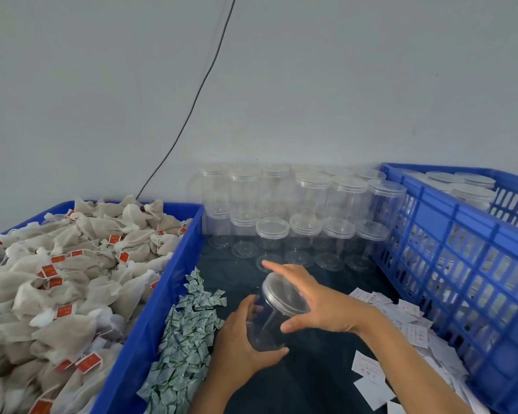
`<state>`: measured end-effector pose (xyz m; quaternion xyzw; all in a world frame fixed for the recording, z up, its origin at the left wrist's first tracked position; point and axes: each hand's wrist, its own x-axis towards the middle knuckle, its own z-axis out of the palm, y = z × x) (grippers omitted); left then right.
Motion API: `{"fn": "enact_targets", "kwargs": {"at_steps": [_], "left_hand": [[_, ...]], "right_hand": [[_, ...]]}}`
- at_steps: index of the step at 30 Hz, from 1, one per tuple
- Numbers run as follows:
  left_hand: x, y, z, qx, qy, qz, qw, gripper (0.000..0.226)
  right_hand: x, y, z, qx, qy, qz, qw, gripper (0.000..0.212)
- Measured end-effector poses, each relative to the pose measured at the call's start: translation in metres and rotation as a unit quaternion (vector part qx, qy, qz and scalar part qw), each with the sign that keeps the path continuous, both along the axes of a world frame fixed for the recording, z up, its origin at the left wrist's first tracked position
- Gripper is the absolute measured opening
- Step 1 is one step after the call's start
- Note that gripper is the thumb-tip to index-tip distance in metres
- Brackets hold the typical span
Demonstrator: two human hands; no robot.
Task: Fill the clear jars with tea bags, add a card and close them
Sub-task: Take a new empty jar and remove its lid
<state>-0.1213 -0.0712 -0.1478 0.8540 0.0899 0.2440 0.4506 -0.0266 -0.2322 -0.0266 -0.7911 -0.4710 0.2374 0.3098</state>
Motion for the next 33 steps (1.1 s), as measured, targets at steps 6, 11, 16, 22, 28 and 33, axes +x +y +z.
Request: {"fn": "enact_targets", "kwargs": {"at_steps": [6, 11, 16, 22, 28, 33], "left_hand": [[-0.001, 0.001, 0.0, 0.063, -0.027, 0.071, 0.995, 0.107], [-0.005, 0.007, 0.001, 0.061, -0.031, 0.072, 0.995, 0.102], [-0.003, 0.003, 0.003, 0.101, -0.013, 0.068, 0.992, 0.102], [-0.007, 0.004, 0.003, 0.045, -0.016, 0.044, 0.998, 0.103], [-0.009, 0.003, 0.007, 0.089, 0.002, 0.005, 0.996, 0.095], [-0.008, 0.004, 0.009, 0.1, 0.014, -0.008, 0.995, 0.098]], "right_hand": [[-0.016, 0.019, -0.011, -0.052, -0.08, -0.191, 0.977, 0.075], [-0.007, 0.005, 0.007, -0.035, 0.015, -0.073, 0.997, 0.078], [-0.012, 0.026, -0.003, -0.062, -0.088, -0.195, 0.975, 0.091], [0.001, 0.016, 0.02, -0.036, -0.082, -0.031, 0.996, 0.083], [0.008, 0.003, 0.031, -0.119, -0.1, 0.084, 0.984, 0.09], [-0.003, 0.006, 0.029, -0.182, -0.306, 0.121, 0.927, 0.111]]}}
